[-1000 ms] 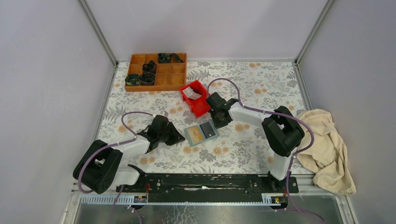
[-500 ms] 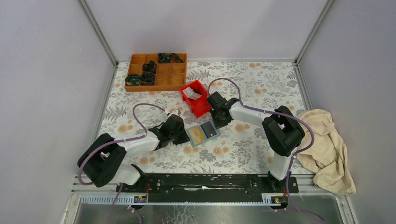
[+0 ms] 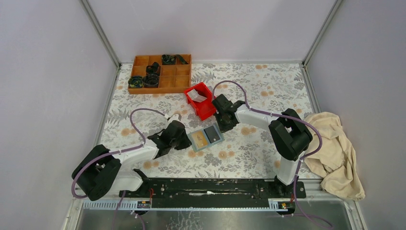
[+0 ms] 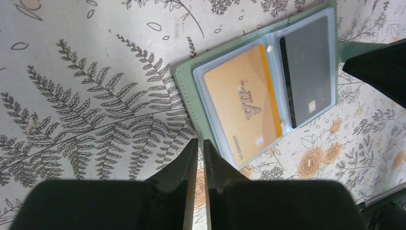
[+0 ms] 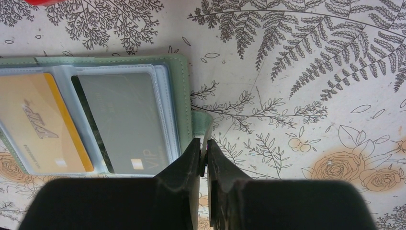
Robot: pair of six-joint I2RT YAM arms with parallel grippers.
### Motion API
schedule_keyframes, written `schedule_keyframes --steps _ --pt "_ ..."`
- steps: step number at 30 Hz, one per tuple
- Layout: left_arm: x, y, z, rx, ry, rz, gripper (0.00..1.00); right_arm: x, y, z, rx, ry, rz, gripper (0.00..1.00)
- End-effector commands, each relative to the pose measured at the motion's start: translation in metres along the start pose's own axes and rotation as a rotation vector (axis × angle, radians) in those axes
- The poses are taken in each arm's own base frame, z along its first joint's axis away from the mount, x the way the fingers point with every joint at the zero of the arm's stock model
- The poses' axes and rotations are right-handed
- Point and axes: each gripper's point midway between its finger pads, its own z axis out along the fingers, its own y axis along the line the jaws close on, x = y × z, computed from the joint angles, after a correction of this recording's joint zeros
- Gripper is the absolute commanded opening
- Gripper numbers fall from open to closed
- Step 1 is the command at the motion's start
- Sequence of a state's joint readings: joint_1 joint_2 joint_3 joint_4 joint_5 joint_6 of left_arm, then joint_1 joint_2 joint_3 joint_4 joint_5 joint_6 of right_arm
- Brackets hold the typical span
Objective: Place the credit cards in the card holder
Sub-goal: Close the card holder at the center of the board.
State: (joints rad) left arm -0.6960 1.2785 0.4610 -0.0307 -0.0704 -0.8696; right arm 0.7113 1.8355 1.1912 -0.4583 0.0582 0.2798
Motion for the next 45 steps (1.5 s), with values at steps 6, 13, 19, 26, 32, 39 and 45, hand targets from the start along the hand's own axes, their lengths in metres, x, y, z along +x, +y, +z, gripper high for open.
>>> schedule_keyframes --steps 6,13,19,26,32,39,45 --pt "-0.003 0.014 -0.008 -0.052 -0.051 -0.054 0.12 0.001 0.004 0.000 -0.029 0.011 -0.004 0.04" --pt "0.007 0.019 0.000 -0.080 -0.007 -0.069 0.04 0.002 0.006 -0.002 -0.040 0.012 -0.001 0.04" --pt "0.011 0.010 0.001 -0.001 -0.011 -0.105 0.27 0.003 0.006 -0.003 -0.040 0.016 -0.003 0.06" --pt "0.014 0.015 0.001 -0.010 -0.018 -0.136 0.56 0.005 0.006 -0.003 -0.043 0.022 -0.007 0.07" --pt "0.022 0.020 0.006 -0.014 0.002 -0.162 0.59 0.005 0.006 -0.002 -0.044 0.027 -0.011 0.07" --pt "0.032 0.021 0.014 -0.008 0.042 -0.190 0.61 0.004 0.006 -0.003 -0.044 0.029 -0.021 0.07" --pt "0.012 0.006 0.007 0.040 -0.037 -0.220 0.61 0.006 0.007 -0.003 -0.051 0.036 -0.021 0.07"
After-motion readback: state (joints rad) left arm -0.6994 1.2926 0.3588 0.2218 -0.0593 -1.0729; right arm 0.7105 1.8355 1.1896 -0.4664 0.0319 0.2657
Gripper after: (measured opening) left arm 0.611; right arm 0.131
